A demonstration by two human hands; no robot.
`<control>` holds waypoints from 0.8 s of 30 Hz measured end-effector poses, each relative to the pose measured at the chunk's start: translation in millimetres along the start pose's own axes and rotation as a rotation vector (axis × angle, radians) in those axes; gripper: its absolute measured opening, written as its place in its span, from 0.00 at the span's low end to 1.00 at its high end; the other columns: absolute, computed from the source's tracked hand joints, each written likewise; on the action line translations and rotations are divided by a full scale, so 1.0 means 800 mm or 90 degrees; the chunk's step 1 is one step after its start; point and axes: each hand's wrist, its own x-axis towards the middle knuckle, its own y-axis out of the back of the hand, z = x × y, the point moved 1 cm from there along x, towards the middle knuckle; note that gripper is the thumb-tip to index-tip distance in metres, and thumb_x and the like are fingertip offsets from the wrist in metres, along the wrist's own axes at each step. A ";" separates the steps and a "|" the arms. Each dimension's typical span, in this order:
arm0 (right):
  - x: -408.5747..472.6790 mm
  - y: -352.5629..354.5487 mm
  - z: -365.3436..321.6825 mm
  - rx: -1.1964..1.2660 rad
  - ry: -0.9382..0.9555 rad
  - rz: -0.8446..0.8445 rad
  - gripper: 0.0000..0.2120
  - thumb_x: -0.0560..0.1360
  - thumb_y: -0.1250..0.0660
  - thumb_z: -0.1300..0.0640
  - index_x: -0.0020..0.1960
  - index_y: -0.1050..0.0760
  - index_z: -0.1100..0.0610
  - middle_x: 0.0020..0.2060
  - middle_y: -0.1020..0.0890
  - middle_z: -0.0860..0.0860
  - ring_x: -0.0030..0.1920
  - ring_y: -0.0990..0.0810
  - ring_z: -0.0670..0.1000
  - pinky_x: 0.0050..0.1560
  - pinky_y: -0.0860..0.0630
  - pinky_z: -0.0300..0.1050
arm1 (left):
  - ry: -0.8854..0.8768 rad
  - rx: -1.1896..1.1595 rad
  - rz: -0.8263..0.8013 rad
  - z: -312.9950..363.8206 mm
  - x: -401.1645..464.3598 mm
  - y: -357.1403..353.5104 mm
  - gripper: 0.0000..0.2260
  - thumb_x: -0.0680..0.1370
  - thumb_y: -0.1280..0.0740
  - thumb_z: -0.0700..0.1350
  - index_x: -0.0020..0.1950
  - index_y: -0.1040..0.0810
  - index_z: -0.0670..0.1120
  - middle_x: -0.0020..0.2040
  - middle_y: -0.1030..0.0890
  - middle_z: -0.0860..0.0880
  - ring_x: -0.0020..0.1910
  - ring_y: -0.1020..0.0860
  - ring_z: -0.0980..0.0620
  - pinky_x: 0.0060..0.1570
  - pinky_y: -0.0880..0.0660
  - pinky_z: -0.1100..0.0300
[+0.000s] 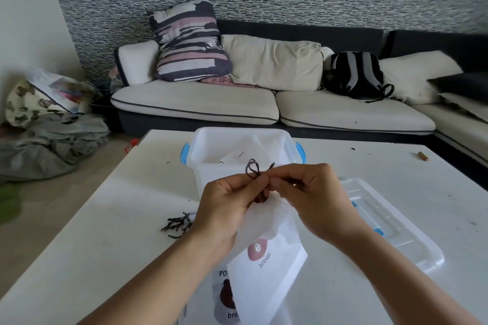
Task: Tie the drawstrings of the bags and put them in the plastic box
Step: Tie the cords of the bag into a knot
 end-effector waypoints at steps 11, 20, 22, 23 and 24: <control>0.011 0.019 0.019 0.133 -0.240 0.016 0.23 0.67 0.29 0.34 0.54 0.17 0.48 0.44 0.13 0.52 0.43 0.15 0.51 0.49 0.20 0.48 | 0.019 -0.001 0.029 0.002 0.003 -0.002 0.06 0.76 0.28 0.44 0.43 0.14 0.43 0.37 0.19 0.46 0.38 0.24 0.46 0.46 0.29 0.50; 0.012 0.015 0.019 0.090 -0.137 -0.033 0.05 0.72 0.23 0.57 0.46 0.14 0.58 0.41 0.12 0.51 0.45 0.14 0.48 0.49 0.20 0.41 | -0.024 0.043 -0.021 -0.002 0.005 0.000 0.06 0.79 0.31 0.41 0.48 0.14 0.41 0.36 0.18 0.47 0.36 0.23 0.53 0.44 0.24 0.63; 0.013 0.013 0.022 0.087 -0.135 -0.037 0.05 0.74 0.25 0.56 0.46 0.15 0.59 0.43 0.13 0.53 0.47 0.15 0.54 0.49 0.22 0.45 | -0.046 0.086 -0.049 0.000 0.005 0.001 0.06 0.80 0.32 0.40 0.49 0.15 0.42 0.38 0.15 0.48 0.37 0.20 0.55 0.41 0.24 0.67; 0.014 0.013 0.025 0.105 -0.140 -0.034 0.06 0.74 0.25 0.57 0.46 0.16 0.61 0.43 0.13 0.56 0.47 0.15 0.58 0.50 0.21 0.50 | -0.052 0.105 -0.061 0.001 0.005 0.002 0.06 0.79 0.32 0.40 0.49 0.15 0.43 0.40 0.14 0.48 0.38 0.19 0.56 0.42 0.24 0.67; 0.015 0.013 0.028 0.125 -0.147 -0.034 0.07 0.75 0.26 0.58 0.46 0.17 0.62 0.43 0.13 0.58 0.47 0.16 0.60 0.53 0.21 0.56 | -0.054 0.121 -0.069 0.001 0.007 0.004 0.05 0.79 0.31 0.40 0.49 0.15 0.43 0.41 0.14 0.47 0.38 0.19 0.55 0.42 0.24 0.66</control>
